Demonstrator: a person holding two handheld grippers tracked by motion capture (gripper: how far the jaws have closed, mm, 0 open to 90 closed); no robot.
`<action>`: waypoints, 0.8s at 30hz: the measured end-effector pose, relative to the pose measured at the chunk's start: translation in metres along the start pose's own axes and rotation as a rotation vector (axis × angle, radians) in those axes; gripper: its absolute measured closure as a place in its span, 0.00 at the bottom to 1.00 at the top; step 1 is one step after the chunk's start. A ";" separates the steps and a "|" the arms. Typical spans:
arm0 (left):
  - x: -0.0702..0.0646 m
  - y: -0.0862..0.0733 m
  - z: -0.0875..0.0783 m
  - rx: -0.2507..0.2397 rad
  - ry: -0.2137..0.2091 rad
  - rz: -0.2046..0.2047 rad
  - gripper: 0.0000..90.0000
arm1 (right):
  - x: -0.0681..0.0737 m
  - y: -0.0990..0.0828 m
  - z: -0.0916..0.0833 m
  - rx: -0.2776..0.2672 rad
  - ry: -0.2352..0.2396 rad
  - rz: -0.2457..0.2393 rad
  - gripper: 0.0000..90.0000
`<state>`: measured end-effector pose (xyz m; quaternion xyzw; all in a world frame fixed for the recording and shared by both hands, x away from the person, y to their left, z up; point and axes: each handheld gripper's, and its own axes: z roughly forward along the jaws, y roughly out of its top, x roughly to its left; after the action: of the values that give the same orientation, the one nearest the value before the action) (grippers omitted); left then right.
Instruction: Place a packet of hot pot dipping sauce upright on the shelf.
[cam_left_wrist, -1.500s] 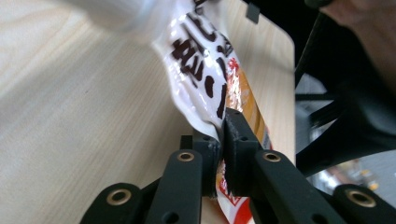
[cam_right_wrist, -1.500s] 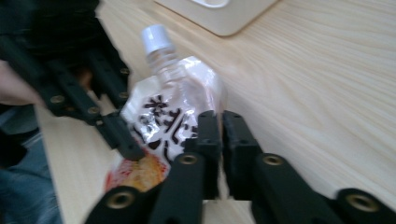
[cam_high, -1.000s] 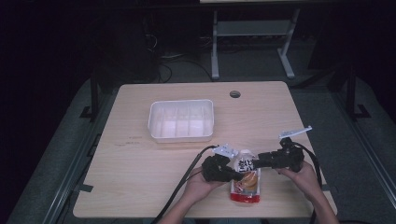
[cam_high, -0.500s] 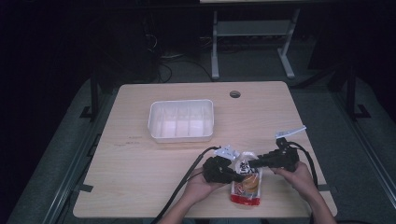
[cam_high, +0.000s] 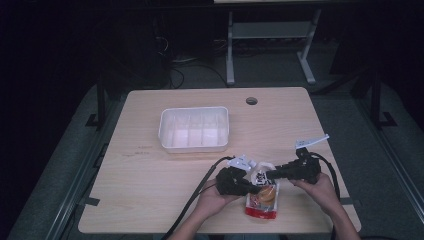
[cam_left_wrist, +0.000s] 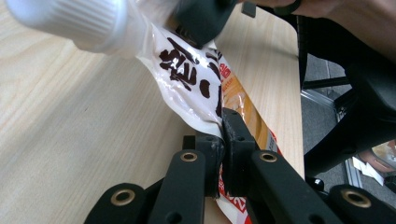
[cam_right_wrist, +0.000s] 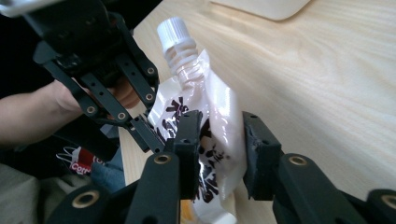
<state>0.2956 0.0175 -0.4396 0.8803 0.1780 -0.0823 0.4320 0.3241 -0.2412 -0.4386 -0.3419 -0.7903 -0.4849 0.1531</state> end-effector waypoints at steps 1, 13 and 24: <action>0.000 0.000 0.000 0.000 -0.001 0.001 0.96 | 0.000 0.000 0.001 0.004 -0.001 0.001 0.77; 0.002 -0.002 -0.003 -0.003 0.022 -0.003 0.91 | 0.011 0.002 -0.006 -0.004 -0.051 -0.027 0.93; -0.002 -0.011 -0.032 0.058 0.132 0.051 0.67 | 0.041 0.007 -0.017 -0.020 -0.131 -0.042 0.94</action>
<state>0.2895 0.0480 -0.4277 0.9002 0.1811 -0.0180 0.3956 0.2982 -0.2374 -0.4022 -0.3577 -0.8007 -0.4726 0.0875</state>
